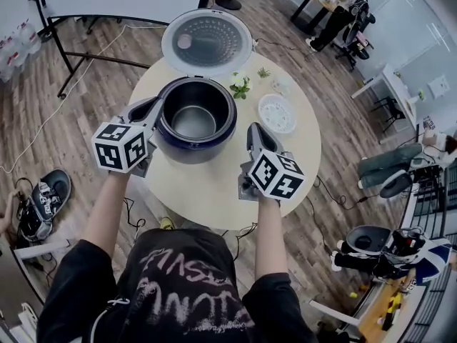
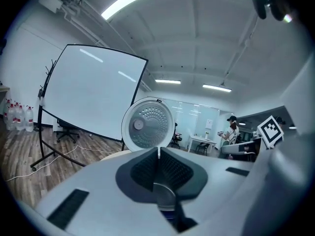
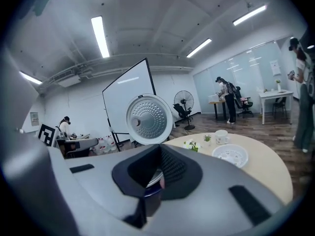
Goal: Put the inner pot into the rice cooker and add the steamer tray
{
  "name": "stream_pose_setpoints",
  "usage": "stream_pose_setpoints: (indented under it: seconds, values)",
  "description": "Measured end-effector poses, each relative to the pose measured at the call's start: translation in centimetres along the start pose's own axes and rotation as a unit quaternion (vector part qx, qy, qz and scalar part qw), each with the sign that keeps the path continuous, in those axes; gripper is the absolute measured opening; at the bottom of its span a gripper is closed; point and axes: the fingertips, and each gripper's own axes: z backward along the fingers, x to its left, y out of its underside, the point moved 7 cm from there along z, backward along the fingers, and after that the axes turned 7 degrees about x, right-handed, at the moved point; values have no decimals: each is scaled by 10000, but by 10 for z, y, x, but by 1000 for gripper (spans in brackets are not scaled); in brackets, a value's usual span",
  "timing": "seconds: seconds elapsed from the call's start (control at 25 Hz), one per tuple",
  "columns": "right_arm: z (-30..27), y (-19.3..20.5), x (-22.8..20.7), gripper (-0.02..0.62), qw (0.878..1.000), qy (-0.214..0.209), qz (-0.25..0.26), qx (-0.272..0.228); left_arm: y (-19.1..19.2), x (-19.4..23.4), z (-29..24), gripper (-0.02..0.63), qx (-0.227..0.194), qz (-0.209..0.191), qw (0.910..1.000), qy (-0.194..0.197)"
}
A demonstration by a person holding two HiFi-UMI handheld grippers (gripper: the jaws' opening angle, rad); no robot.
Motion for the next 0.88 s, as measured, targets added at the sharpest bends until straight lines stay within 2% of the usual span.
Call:
stream_pose_setpoints:
  seconds: [0.12,0.56,0.88]
  values:
    - [12,4,2,5,9998,150,68,-104,0,-2,4,11,-107,-29,9999,89]
    - [58,9,-9,5,9955,583,33,-750,-2,-25,7,11,-340,-301,9983,376]
    - [88,11,-22,5,9883,896,298,-1194,-6,-47,10,11,-585,-771,9950,257]
